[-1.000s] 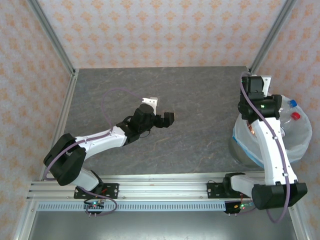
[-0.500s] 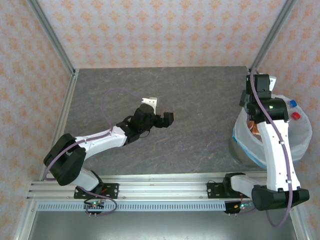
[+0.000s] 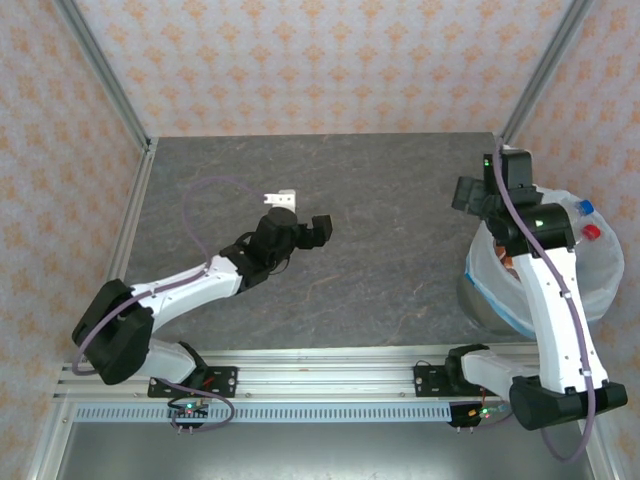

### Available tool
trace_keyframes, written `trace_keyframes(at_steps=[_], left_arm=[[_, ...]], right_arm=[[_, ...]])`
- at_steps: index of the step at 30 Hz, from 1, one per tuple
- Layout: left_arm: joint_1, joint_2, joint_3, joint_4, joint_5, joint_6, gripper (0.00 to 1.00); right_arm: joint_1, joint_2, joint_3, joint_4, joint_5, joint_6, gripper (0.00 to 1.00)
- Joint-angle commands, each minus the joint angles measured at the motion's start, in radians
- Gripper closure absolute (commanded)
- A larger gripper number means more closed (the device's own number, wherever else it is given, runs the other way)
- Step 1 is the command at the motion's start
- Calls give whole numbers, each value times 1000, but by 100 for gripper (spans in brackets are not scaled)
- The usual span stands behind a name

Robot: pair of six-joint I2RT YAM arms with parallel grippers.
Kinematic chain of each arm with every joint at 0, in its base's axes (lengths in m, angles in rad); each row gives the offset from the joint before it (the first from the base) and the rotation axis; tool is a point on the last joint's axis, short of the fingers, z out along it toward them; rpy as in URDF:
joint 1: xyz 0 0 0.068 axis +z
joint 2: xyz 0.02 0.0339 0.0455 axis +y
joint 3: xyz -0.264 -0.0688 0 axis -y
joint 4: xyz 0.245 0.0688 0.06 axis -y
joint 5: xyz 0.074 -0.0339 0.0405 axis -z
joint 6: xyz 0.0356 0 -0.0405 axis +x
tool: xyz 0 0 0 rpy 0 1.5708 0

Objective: Put the plastic bottles in the bin

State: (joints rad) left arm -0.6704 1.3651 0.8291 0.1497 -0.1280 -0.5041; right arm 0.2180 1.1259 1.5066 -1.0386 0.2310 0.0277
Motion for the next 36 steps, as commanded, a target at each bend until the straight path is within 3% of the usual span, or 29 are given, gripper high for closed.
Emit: trace_keyframes(at_steps=[1, 8, 15, 22, 24, 25, 30, 36], left_arm=[[24, -73, -13, -76, -143, 11, 0], [129, -203, -34, -221, -341, 52, 0], [287, -282, -85, -314, -532, 95, 0], [445, -217, -153, -242, -511, 148, 0], [448, -173, -188, -138, -542, 205, 0], [453, -153, -214, -54, -527, 239, 0], [519, -67, -151, -48, -382, 270, 0], [579, 42, -218, 110, -323, 330, 0]], right_arm=[[88, 42, 44, 80, 23, -42, 1], [215, 137, -54, 303, -106, -123, 1], [226, 159, -330, 651, -209, -130, 1], [200, 187, -569, 886, -143, -167, 1], [178, 199, -611, 922, -145, -150, 1], [165, 205, -635, 945, -148, -140, 1], [97, 230, -741, 1055, -166, -118, 1], [39, 253, -797, 1087, -143, -158, 1]])
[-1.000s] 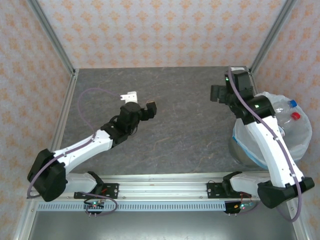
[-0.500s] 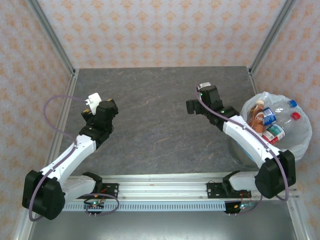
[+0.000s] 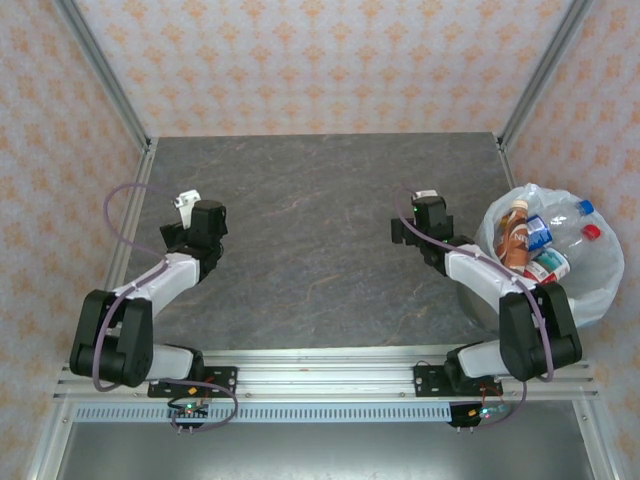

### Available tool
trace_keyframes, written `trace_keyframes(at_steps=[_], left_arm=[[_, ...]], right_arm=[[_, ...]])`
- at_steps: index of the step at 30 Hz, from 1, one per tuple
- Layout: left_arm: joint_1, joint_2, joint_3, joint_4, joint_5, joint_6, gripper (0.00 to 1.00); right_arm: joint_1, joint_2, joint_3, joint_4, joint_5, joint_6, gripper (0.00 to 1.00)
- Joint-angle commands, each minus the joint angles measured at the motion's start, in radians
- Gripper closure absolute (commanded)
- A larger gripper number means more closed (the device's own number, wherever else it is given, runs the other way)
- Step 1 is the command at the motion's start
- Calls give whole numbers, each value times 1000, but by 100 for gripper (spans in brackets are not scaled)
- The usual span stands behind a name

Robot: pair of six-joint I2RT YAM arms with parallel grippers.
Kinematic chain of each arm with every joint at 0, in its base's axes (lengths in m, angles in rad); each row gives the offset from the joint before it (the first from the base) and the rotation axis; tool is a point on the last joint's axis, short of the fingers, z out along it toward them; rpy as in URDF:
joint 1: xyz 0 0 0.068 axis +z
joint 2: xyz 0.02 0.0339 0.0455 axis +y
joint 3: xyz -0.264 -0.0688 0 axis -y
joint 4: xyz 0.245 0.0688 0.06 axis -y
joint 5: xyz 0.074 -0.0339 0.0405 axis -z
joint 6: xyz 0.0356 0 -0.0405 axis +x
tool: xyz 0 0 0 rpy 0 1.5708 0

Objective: Put the plastic bottles in the bin

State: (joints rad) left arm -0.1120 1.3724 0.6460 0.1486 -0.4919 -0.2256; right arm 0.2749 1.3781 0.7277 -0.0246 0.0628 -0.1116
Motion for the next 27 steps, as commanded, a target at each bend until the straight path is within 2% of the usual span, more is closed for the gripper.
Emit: trace_keyframes(at_steps=[1, 2, 3, 6, 9, 10, 12, 13, 16, 27], left_arm=[[26, 50, -57, 165, 55, 71, 0], [28, 39, -48, 138, 83, 81, 0], [28, 30, -63, 179, 106, 103, 0], [35, 37, -150, 400, 143, 166, 0], [61, 96, -191, 530, 286, 198, 0], [60, 93, -203, 535, 294, 197, 0], [55, 133, -263, 694, 284, 211, 0], [52, 115, -242, 624, 268, 197, 0], [41, 116, -245, 626, 180, 174, 0], [37, 120, -246, 634, 174, 179, 0]], right_arm=[[-29, 1, -31, 92, 14, -20, 1], [-43, 3, -49, 113, 3, -19, 1], [-54, 4, -62, 132, -6, -13, 1], [-90, 10, -97, 183, -30, 3, 1], [-103, 17, -117, 214, -42, 0, 1], [-103, 19, -123, 227, -46, -8, 1], [-103, 20, -137, 253, -46, -19, 1], [-103, 21, -149, 282, -38, -24, 1], [-105, 13, -199, 393, 12, -26, 1], [-106, 39, -370, 832, 8, -104, 1]])
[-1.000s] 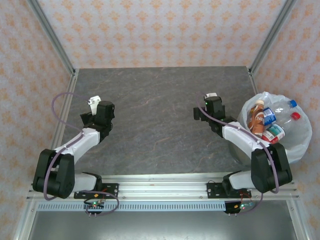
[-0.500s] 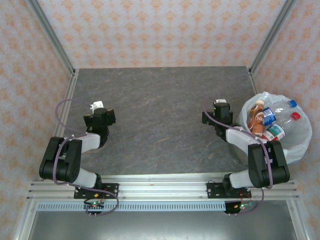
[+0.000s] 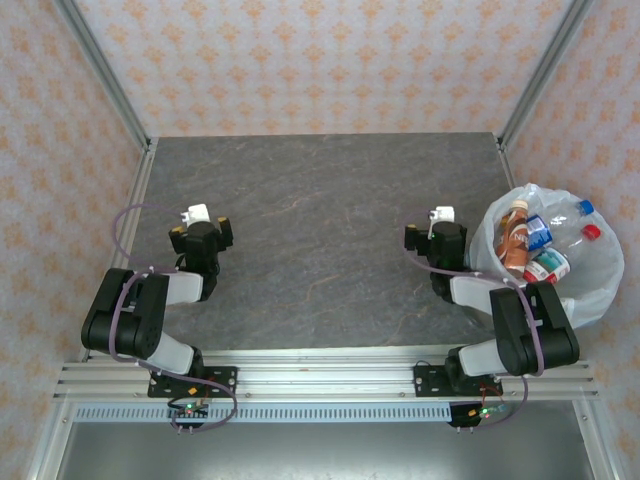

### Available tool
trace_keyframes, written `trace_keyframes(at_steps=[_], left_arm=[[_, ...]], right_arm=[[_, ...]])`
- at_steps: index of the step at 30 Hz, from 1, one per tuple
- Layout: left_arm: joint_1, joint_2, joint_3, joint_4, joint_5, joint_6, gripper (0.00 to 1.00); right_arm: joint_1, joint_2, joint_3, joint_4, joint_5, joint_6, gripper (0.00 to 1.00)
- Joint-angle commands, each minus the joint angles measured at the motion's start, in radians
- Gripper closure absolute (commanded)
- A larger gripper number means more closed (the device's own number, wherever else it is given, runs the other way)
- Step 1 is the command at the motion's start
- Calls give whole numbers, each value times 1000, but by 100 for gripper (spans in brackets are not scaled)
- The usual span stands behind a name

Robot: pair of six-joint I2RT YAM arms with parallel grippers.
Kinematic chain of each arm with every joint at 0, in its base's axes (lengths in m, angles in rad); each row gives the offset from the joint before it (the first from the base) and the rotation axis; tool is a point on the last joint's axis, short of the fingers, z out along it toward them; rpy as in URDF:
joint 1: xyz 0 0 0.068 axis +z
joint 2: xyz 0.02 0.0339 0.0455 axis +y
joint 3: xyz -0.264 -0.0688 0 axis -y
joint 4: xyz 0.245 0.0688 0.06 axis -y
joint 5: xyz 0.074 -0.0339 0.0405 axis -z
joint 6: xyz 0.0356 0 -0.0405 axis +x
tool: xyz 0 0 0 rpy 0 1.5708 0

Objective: Put the plastic bottles in the bin

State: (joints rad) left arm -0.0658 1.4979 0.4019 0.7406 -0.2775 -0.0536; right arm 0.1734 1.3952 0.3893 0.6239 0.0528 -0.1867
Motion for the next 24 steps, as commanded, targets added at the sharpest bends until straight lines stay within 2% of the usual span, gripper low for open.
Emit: trace_keyframes(at_steps=[1, 8, 11, 13, 15, 18, 21, 24], left_arm=[[-9, -5, -2, 45, -40, 8, 0], [-9, -5, -2, 44, -42, 8, 0], [-9, -5, -2, 44, -41, 8, 0], [-9, -5, -2, 44, -41, 9, 0], [-8, -5, -2, 44, -41, 8, 0], [-9, -5, -2, 45, -42, 8, 0], [-9, -6, -2, 45, -42, 8, 0], [-9, -5, -1, 45, -42, 8, 0]], right_arm=[[-5, 10, -32, 164, 15, -25, 1], [-19, 5, -60, 210, -13, -18, 1], [-63, 7, -83, 252, -54, 25, 1], [-114, 68, -121, 374, -121, 60, 1], [-117, 150, -124, 485, -124, 59, 1], [-118, 118, -9, 215, -57, 81, 1], [-152, 127, 33, 142, -24, 142, 1], [-152, 139, 25, 178, -25, 142, 1]])
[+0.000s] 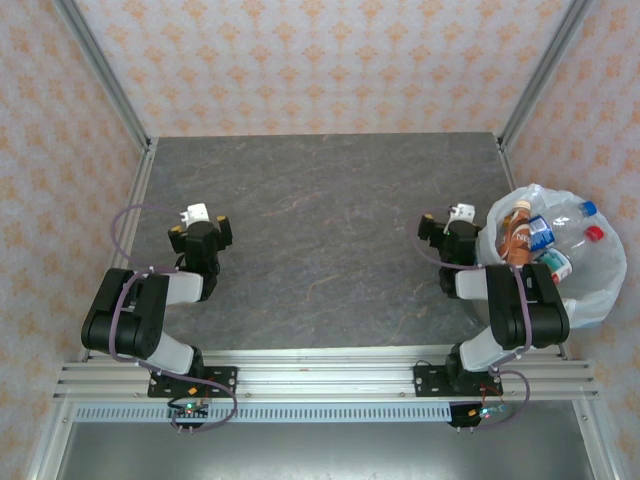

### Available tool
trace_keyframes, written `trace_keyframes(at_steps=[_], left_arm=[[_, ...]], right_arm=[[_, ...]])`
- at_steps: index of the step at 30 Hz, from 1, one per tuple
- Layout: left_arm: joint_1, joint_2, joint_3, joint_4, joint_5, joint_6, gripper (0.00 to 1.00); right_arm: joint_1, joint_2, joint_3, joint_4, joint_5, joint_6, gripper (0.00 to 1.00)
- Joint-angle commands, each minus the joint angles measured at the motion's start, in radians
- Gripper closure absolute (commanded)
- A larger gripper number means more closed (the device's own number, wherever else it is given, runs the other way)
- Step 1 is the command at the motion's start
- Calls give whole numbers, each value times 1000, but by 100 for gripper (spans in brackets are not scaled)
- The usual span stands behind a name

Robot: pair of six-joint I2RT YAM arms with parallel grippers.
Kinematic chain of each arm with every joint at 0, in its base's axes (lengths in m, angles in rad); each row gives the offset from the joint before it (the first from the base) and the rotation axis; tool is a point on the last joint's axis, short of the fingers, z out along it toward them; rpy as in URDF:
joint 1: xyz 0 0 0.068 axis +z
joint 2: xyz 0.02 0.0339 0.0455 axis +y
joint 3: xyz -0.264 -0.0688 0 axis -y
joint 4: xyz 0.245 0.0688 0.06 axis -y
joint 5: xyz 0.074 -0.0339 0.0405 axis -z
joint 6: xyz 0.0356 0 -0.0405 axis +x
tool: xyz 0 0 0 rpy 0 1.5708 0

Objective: Put the plastic bottles in the bin

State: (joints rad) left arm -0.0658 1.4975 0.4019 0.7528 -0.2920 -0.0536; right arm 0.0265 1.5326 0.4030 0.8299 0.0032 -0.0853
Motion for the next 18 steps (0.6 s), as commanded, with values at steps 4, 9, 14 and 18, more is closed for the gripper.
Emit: trace_keyframes(at_steps=[4, 9, 14, 18], left_arm=[[-9, -6, -2, 33, -26, 8, 0], [-9, -5, -1, 32, -26, 8, 0], [-9, -6, 3, 26, -24, 9, 0], [-10, -5, 0, 32, -24, 9, 0]], right_arm=[[-19, -5, 11, -36, -82, 23, 1], [-39, -6, 1, -17, -143, 22, 1], [-40, -6, 2, -19, -143, 22, 1], [-40, -6, 2, -19, -141, 22, 1]])
